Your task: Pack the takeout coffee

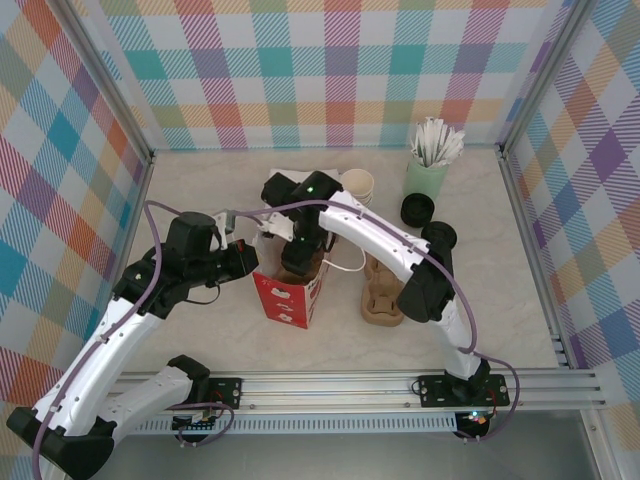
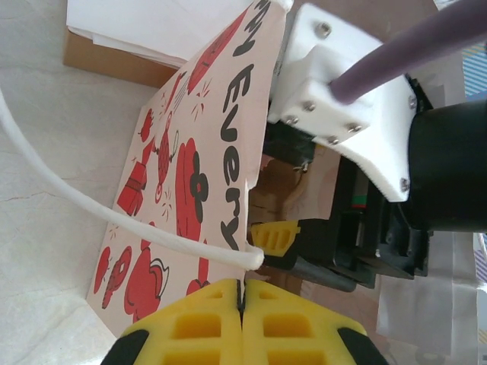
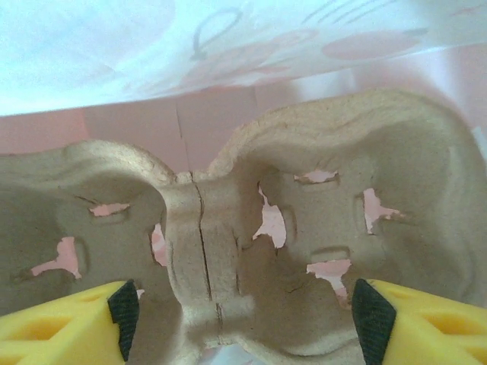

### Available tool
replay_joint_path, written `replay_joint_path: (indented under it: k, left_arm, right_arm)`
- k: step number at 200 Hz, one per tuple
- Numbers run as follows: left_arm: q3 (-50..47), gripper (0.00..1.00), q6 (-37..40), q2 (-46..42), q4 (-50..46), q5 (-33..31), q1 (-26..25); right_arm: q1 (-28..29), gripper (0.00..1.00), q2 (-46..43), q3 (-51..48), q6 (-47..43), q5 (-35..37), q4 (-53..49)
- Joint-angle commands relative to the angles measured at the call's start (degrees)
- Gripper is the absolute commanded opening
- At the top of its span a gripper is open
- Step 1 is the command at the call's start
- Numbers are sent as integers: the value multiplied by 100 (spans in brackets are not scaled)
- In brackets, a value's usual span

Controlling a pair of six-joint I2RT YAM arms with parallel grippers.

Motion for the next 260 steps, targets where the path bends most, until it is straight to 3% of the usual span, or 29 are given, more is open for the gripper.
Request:
replay_joint_path:
  k: [1,98,215,260]
  left_arm:
    - [36,2,22,-84,85,53,64]
    - [38,2,-16,-189,-92,-139,67]
    - [-31,2,-199,-212,-109,-367,64]
    - [-102,1,-344,-267,-47,-474,68]
  right_arm:
    - [-49,79,-239,372,97,-150,-152]
    - [-208,100,-883,1064,652,-225,-44]
    - [-383,100,-1867,1113,1457,-464,284]
    - [-757,100,-2388,927,2044,-459,384]
